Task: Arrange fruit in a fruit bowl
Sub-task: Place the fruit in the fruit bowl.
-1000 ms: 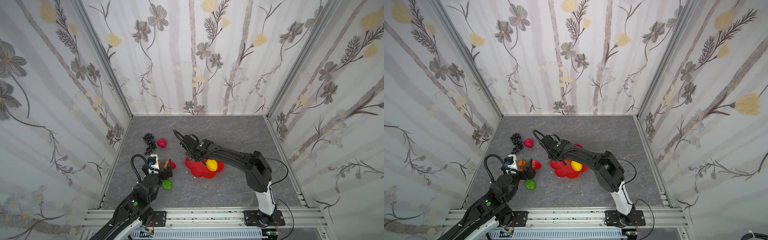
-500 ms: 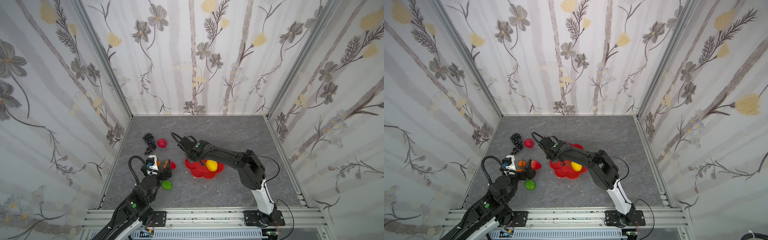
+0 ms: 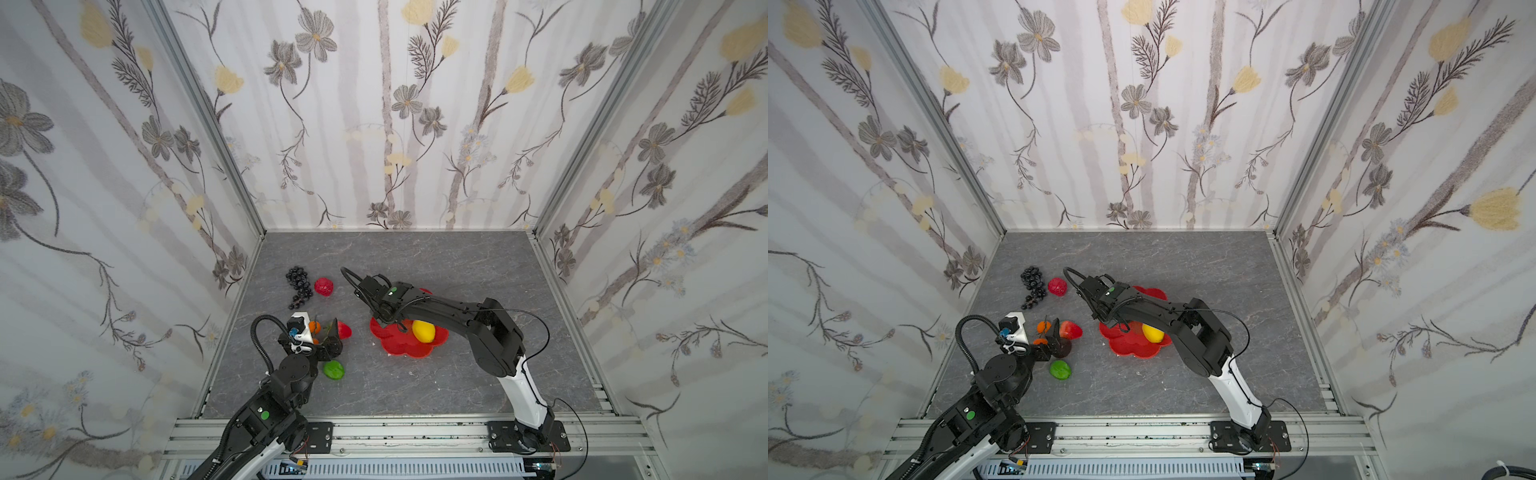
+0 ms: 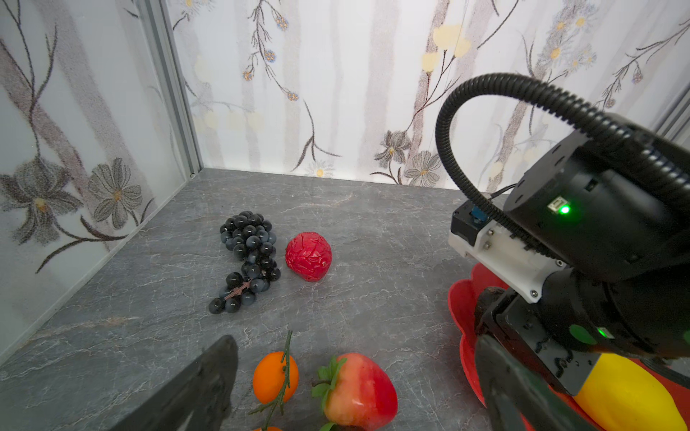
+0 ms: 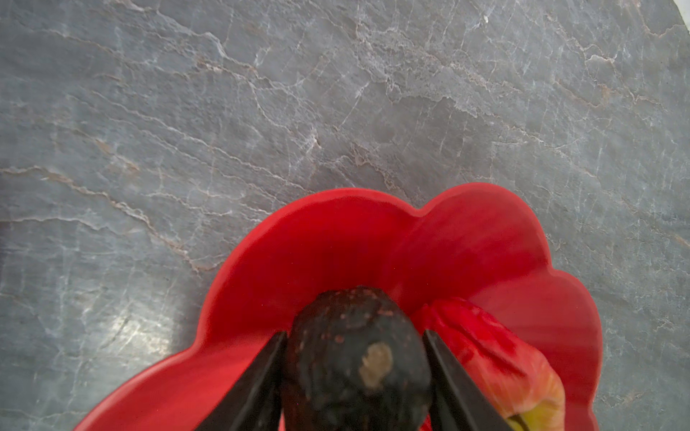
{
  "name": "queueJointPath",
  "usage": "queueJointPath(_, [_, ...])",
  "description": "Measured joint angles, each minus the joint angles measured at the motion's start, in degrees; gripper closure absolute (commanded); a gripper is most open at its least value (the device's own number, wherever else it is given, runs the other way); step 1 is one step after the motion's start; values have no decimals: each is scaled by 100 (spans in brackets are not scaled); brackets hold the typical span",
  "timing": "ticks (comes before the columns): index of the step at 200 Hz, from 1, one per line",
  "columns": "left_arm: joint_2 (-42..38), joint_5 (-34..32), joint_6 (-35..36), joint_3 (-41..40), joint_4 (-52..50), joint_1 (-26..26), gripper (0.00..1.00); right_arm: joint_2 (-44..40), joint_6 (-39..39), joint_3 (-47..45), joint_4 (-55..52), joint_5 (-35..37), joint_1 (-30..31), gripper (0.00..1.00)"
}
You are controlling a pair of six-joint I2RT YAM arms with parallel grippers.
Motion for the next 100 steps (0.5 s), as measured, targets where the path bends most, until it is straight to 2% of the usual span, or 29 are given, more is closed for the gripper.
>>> queueJointPath(100, [0, -17, 2, -13, 0, 0, 0, 2, -66, 37, 13, 116, 9, 30])
